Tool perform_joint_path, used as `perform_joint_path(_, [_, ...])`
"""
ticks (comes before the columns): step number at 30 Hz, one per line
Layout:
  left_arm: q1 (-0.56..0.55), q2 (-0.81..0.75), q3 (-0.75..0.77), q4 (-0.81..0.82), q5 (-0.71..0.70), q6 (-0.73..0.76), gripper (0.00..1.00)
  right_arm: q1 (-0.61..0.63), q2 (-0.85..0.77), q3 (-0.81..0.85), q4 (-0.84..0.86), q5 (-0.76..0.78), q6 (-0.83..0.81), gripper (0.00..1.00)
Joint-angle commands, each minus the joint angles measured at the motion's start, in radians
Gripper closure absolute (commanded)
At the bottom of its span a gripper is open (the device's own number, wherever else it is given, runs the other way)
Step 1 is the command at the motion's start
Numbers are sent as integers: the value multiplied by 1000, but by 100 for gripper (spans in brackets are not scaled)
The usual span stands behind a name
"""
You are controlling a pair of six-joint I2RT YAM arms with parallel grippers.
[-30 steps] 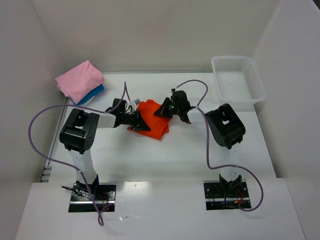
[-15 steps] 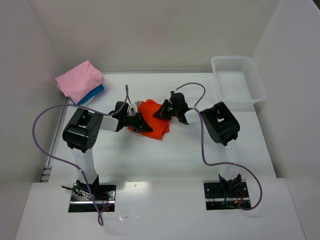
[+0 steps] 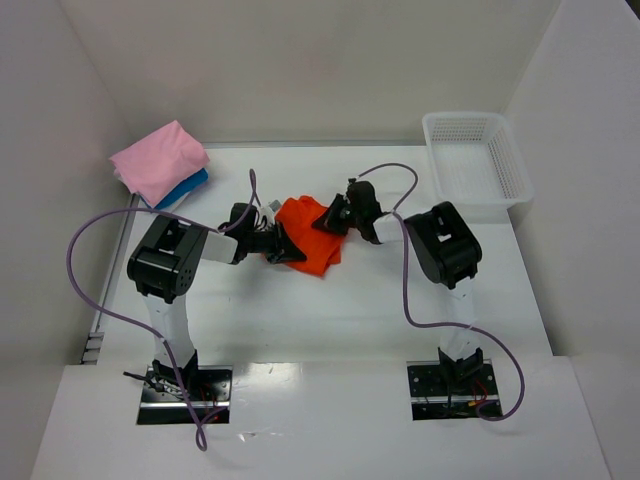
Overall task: Fold and stack the t-shirts
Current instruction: Smooth out wrinkles on the folded tshirt
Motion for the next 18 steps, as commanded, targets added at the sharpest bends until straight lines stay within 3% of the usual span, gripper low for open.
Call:
perform_joint_path(1, [-2,37,-26,-29,-49,32,100,-38,10,28,-96,120,-34,100])
perform_joint_path(18, [-2,56,-35,-29,-49,32,100,-107,1,31,-96,129,-54,100])
